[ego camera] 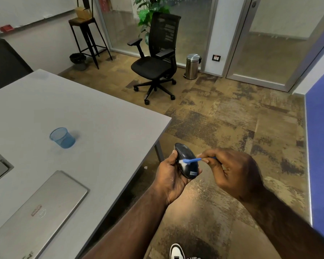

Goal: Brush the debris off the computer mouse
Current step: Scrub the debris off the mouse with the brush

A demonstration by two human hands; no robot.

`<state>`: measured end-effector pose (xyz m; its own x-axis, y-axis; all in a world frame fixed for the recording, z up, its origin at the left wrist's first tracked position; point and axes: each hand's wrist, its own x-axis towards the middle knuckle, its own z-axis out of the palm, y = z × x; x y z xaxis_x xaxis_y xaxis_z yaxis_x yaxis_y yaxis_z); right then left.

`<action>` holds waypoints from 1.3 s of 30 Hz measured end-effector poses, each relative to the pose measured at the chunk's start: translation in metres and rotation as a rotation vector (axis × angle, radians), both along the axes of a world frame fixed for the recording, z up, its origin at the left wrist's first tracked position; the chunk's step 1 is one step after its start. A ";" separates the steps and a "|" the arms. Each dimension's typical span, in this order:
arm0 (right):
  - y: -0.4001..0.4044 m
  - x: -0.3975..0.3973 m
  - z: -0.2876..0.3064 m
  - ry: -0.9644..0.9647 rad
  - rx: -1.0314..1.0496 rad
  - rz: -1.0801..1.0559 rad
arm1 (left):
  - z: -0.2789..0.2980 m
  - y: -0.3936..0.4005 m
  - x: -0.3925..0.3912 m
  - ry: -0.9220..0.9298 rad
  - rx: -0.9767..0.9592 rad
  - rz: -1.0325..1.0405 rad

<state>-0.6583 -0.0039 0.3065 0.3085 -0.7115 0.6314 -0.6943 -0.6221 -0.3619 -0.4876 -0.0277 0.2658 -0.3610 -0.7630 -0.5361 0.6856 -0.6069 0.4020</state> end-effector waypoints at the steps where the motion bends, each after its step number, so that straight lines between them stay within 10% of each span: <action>1: 0.000 0.000 0.001 0.008 -0.010 -0.007 | 0.000 0.000 0.000 -0.012 -0.003 0.001; 39: -0.013 0.003 0.012 0.040 0.113 -0.140 | -0.002 0.010 -0.001 -0.145 -0.087 -0.199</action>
<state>-0.6550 -0.0172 0.3188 0.2247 -0.8152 0.5338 -0.7868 -0.4750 -0.3942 -0.4890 -0.0173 0.2635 -0.4333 -0.7302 -0.5283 0.4875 -0.6829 0.5441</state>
